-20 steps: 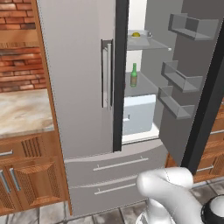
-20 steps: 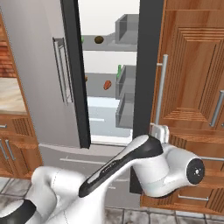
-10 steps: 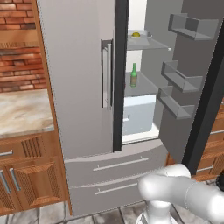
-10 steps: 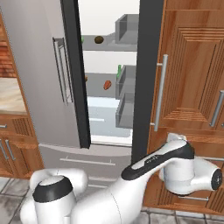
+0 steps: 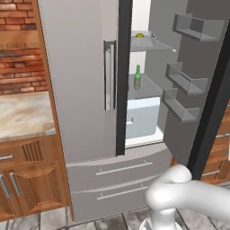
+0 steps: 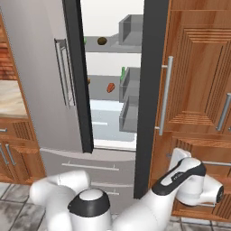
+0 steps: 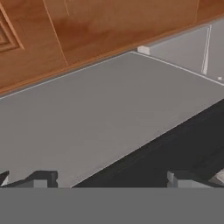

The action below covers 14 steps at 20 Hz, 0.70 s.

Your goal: Place the tupperware on the top shelf of the fridge. Make space for the tupperware among the existing items by rearranging them on the shelves if needed. Close the fridge door when finished.

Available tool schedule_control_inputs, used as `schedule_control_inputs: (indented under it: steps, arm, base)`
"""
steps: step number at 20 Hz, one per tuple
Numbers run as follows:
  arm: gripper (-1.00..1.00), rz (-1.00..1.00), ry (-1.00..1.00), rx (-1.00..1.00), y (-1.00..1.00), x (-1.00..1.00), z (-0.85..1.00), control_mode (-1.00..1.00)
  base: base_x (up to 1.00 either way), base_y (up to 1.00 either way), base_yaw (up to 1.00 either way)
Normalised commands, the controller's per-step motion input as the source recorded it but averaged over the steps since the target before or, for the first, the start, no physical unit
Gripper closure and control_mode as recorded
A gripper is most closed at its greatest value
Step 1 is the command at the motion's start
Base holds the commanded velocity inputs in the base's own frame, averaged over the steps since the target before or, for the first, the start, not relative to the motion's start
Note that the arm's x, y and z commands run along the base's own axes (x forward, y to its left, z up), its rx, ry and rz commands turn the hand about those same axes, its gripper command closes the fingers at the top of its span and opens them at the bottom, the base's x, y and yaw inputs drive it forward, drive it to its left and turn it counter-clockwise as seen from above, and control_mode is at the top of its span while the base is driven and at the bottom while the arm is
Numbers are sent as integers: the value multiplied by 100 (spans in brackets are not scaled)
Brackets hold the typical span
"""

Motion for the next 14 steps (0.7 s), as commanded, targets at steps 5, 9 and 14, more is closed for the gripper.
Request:
schedule_control_inputs:
  steps: [5, 9, 14]
  arm:
    - [-100, 0, -8, 5, -1, 59, -33, -100]
    - [-100, 3, 0, 5, 0, 67, -19, -100]
    - [-100, 14, 0, 1, 0, 51, -30, -100]
  base:
    - [0, 0, 0]
    - [0, 0, 0]
    - [0, 0, 0]
